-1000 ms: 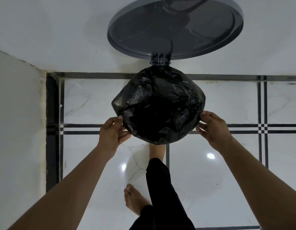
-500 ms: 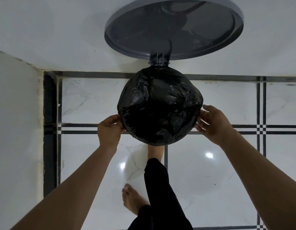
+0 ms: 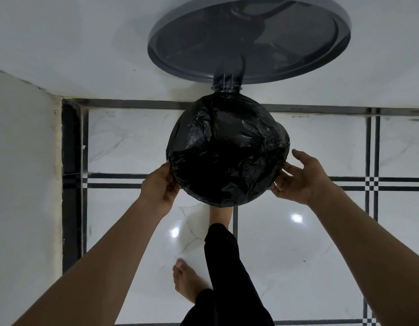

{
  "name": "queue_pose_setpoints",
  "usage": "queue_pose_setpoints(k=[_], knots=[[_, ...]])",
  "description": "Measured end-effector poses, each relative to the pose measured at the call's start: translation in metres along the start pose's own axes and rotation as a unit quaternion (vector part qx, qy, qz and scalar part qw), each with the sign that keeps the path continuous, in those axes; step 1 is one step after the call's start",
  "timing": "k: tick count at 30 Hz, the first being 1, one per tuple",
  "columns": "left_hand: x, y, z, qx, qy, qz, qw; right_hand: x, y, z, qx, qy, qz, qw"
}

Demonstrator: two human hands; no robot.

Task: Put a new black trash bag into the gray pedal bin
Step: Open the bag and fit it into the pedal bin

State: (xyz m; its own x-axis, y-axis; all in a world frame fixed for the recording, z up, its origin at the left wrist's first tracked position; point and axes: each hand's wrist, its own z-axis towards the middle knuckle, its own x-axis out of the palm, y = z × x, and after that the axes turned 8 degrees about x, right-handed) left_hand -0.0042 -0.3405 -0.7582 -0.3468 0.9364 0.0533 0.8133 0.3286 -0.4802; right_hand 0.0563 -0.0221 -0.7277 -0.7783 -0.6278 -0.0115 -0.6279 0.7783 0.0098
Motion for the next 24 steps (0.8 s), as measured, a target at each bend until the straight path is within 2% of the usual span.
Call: queue_pose_setpoints(k=[5, 10, 13, 19, 24], knots=[[0.005, -0.002, -0.003, -0.014, 0.002, -0.021, 1.000, -0.003, -0.003, 0.005, 0.013, 0.001, 0.017, 1.000], [0.005, -0.010, -0.006, -0.068, -0.010, -0.035, 0.997, -0.003, -0.008, 0.008, 0.031, 0.011, 0.014, 0.999], [0.004, -0.014, -0.005, -0.089, 0.008, -0.071, 0.993, -0.002, -0.009, 0.010, 0.018, 0.020, 0.022, 0.999], [0.003, -0.011, -0.003, -0.067, 0.028, -0.079, 0.994, -0.004, -0.019, 0.015, 0.017, 0.044, 0.062, 0.997], [0.009, -0.013, -0.003, -0.074, 0.029, -0.061, 0.995, -0.003, -0.020, 0.018, 0.007, 0.047, 0.036, 0.998]])
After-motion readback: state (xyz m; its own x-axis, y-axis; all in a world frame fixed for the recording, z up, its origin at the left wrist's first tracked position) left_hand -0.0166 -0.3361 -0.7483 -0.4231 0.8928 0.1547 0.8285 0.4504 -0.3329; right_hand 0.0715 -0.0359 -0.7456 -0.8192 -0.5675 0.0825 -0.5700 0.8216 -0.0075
